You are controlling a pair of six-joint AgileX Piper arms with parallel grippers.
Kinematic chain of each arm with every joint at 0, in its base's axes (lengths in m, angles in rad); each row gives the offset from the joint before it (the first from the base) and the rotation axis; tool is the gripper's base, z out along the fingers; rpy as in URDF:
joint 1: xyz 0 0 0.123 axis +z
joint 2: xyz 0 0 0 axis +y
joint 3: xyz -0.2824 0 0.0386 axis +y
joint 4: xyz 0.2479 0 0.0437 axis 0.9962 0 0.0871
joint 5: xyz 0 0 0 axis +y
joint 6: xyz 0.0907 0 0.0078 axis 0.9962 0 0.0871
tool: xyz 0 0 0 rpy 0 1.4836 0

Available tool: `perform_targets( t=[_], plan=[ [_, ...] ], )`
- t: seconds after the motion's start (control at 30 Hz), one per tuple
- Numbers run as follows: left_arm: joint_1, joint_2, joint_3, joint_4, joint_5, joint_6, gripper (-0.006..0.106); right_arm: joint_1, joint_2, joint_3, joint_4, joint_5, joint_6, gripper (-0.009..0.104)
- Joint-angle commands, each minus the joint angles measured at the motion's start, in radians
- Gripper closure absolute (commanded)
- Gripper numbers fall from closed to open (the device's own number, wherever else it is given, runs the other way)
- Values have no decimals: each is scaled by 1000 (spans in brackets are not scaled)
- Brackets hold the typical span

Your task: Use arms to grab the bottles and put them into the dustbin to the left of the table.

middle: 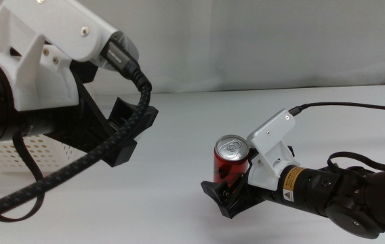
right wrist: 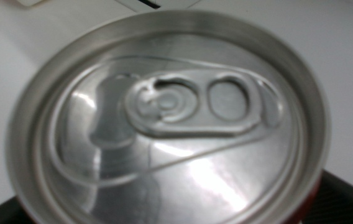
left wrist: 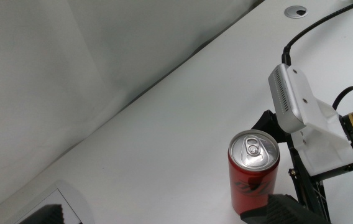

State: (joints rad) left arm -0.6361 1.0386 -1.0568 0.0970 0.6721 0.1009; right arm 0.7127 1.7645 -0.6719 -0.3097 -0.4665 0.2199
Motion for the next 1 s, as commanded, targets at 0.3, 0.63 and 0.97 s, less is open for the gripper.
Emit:
perform_targets(
  t=[0.3, 0.63, 0.97],
  plan=[
    [-4, 3, 6, -5, -10, -3, 16, 5, -217, -8, -1, 288, 42, -8],
    [-4, 3, 6, -2, -21, -3, 16, -34, -694, -8, -2, 810, 42, -8],
    [-4, 3, 6, -2, -25, -3, 16, -262, -1149, 3, -23, 1211, 67, -8]
  ],
)
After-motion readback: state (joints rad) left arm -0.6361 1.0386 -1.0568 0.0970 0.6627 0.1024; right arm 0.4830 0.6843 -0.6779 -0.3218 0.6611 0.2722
